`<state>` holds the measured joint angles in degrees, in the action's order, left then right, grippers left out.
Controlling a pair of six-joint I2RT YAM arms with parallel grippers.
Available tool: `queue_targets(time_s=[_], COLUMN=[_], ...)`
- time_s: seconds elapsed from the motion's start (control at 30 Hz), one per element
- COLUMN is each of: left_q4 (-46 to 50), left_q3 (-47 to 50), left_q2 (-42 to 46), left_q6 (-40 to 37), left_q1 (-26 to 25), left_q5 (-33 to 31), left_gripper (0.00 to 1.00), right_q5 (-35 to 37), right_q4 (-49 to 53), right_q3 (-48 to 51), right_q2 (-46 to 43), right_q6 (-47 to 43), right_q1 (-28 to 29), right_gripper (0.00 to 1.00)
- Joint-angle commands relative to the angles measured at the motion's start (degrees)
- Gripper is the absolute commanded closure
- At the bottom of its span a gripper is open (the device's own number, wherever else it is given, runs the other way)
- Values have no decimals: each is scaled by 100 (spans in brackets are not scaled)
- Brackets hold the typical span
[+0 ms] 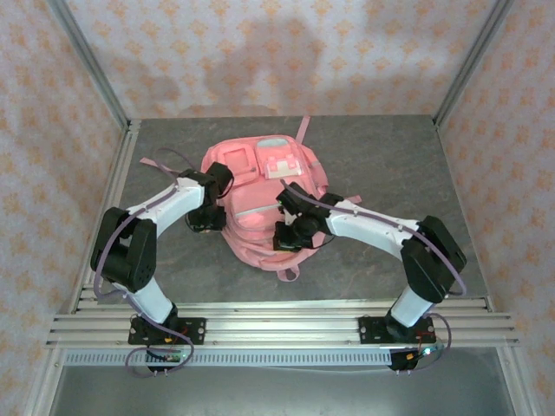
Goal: Pack the student bag
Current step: Zip the student bag at the center of the table, then reset both arms
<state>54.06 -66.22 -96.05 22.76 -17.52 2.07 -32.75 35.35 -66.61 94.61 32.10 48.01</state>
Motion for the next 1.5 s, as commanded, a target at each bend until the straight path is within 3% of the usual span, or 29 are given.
queue_targets(time_s=[0.0, 0.17, 0.23, 0.33, 0.4, 0.47, 0.6, 0.63, 0.67, 0.7, 0.8, 0.9, 0.93, 1.03, 1.13, 1.23, 1.33, 1.4, 1.47], left_q4=[-276, -351, -355, -397, -463, -528, -724, -788, -784, -754, -829, -1196, -1351, -2039, -2642, -3931, -4501, -4907, -5560], left_q3=[-58, -110, -127, -90, 7, 100, 351, 412, 418, 384, 372, 414, 429, 669, 902, 1601, 1916, 2150, 2595], left_q2=[-77, -153, -88, 222, 511, 845, 1763, 2014, 2159, 2254, 2437, 2522, 2532, 2509, 2283, 2107, 1827, 1749, 1731], left_q6=[-74, -44, -74, -87, -92, -135, -132, -115, -112, -100, -25, -132, -214, -430, -546, -1525, -1960, -1864, -1581], left_q1=[155, 365, 494, 642, 719, 742, 746, 754, 759, 768, 769, 778, 799, 1118, 1602, 1677, 1724, 1809, 1974], left_q5=[-5, 6, 152, 296, 432, 616, 682, 619, 515, 324, -517, -1275, -1615, -1838, -1640, -1676, -1819, -1502, -1025], left_gripper=[66, 64, 58, 49, 38, 3, 0, 0, 0, 0, 0, 0, 0, 0, 0, 0, 0, 0, 0], right_q5=[-348, -464, -512, -378, -190, -15, 690, 944, 1101, 1371, 2669, 5162, 6162, 7128, 6903, 6102, 5919, 5841, 5280], right_q4=[371, 567, 698, 772, 726, 711, 460, 382, 250, 79, 117, 520, 679, 323, -716, -1343, -1144, -1298, -2014], right_q3=[-387, -1221, -1511, -1554, -1383, -1202, -729, -625, -526, -438, -695, -1306, -1538, -1759, -1518, -1191, -1172, -861, -193], right_q2=[320, 1077, 1284, 1127, 775, 354, -813, -1169, -1467, -1792, -2258, -2138, -2042, -1883, -1743, -1561, -1276, -1245, -1443], right_q6=[-512, -805, -901, -1008, -1060, -1113, -1246, -1323, -1423, -1535, -1770, -1589, -1371, -1305, -2465, -3884, -4405, -4551, -4823], right_q1=[298, 389, 402, 400, 401, 400, 391, 393, 385, 384, 380, 384, 341, -46, -189, -204, -323, -488, -739], right_gripper=[88, 89, 84, 60, 45, 38, 31, 25, 7, 1, 1, 1, 8, 1, 1, 1, 0, 0, 0])
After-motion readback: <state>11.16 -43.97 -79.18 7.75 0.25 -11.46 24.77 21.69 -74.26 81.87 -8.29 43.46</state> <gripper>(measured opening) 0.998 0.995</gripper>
